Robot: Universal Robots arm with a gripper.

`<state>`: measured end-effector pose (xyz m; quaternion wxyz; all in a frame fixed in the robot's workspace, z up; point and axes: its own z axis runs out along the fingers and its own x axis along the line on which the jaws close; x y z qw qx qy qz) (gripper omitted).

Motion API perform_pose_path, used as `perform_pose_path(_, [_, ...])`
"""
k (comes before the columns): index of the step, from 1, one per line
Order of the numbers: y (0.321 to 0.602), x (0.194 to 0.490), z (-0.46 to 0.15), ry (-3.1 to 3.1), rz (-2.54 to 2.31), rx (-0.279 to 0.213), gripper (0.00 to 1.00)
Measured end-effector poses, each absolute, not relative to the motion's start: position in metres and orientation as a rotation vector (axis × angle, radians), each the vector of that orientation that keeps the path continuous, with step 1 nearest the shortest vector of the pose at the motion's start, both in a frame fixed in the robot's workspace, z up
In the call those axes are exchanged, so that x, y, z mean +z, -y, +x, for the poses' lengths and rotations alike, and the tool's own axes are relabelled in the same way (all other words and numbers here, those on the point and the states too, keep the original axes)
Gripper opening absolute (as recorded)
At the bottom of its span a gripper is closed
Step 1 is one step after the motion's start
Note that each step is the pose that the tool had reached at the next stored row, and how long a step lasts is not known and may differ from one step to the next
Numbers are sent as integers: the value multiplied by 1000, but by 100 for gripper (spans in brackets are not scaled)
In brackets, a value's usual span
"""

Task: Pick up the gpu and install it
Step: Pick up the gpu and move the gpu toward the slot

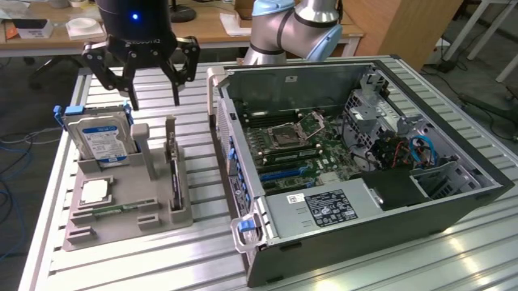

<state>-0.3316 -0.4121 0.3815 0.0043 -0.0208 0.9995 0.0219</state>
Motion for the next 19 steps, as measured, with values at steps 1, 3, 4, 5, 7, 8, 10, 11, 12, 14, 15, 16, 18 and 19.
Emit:
perform_pose_path(1, [412, 381, -332, -3132, -65, 68, 65])
perform_pose_path(3, [413, 379, -332, -3132, -65, 68, 65])
perform_pose_path(4, [413, 379, -332, -3132, -65, 68, 65])
perform_pose_path(5, [413, 378, -332, -3132, -65, 68, 65])
perform_pose_path(7, [413, 377, -332, -3132, -65, 68, 65])
perform_pose_path(8, [414, 376, -332, -3132, -65, 68, 65])
perform_pose_path(10, [414, 375, -332, -3132, -65, 68, 65])
perform_pose_path(11, [415, 374, -332, -3132, -65, 68, 65])
perform_pose_path(12, [415, 373, -332, -3132, -65, 68, 65])
perform_pose_path(14, [416, 372, -332, -3132, -65, 68, 65])
perform_pose_path(15, [416, 371, -332, -3132, -65, 68, 65])
perform_pose_path(16, [417, 370, -332, -3132, -65, 68, 65])
perform_pose_path(18, [419, 369, -332, -3132, -65, 68, 65])
perform_pose_path(19, [421, 369, -332, -3132, -65, 68, 65])
